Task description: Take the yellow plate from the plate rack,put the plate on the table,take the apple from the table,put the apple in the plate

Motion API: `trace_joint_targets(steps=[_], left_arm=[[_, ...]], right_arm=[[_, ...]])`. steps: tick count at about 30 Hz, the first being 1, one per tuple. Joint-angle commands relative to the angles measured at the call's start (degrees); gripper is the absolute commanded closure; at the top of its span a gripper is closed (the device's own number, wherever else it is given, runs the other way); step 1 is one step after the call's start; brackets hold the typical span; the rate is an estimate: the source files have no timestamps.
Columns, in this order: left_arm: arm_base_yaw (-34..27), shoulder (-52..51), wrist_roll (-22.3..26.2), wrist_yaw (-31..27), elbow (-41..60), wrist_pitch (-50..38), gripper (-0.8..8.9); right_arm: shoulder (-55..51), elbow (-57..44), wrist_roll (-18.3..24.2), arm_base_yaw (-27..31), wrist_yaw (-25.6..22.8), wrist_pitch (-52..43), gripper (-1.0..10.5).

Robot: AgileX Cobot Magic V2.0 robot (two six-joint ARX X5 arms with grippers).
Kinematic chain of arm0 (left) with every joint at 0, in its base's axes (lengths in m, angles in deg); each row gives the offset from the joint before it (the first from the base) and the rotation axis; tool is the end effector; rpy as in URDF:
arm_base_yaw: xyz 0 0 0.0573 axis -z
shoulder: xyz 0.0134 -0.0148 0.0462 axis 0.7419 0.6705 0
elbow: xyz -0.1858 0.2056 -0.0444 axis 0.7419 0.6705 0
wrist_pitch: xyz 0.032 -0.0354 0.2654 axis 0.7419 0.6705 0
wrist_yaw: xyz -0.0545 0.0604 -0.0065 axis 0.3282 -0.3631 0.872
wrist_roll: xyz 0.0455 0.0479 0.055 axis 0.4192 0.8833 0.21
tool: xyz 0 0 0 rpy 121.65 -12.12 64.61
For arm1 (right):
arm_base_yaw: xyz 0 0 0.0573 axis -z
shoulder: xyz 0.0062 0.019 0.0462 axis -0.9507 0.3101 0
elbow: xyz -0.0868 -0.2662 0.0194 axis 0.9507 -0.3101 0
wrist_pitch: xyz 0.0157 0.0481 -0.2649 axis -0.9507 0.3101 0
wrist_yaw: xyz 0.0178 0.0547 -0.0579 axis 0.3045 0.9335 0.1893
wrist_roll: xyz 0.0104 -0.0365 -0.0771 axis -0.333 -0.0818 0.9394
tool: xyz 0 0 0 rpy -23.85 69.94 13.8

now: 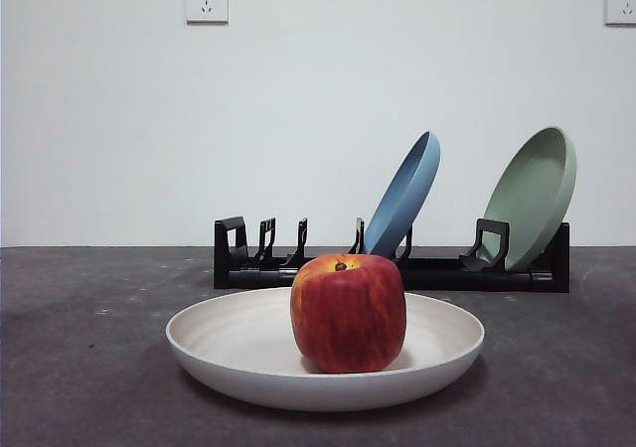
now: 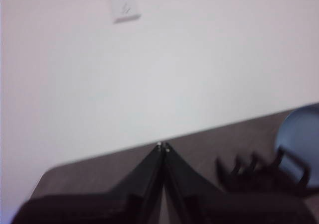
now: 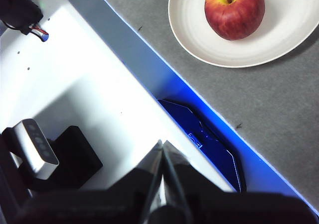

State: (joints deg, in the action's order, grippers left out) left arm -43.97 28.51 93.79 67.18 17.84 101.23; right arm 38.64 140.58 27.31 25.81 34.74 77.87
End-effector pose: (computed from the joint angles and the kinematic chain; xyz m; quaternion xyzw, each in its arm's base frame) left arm 0.1201 -0.0115 0.3530 0.0741 -0.0314 -0.0546 0.9953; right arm 0.0815 0.1169 0.2854 -0.0778 0.4692 0.4482 0.7569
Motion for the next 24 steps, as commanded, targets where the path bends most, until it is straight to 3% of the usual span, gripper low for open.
trace_joint_targets(steps=[1,9,24], left_arm=[[-3.21,-6.16,0.48,0.35,9.25,-0.33,8.17],[-7.43,-18.8,-2.73,0.55,25.73,-0.24,8.17],[-7.89,-19.28,-6.12,0.72,37.64,-0.74,8.17]], right_arm=[[-0.04,0.17,-0.15,-0.07,-0.11,-0.09,9.5],[-0.04,0.17,-0.17,-0.07,-0.13,-0.11,9.5],[-0.04,0.17,-0.15,-0.07,-0.13,-0.09,9.5]])
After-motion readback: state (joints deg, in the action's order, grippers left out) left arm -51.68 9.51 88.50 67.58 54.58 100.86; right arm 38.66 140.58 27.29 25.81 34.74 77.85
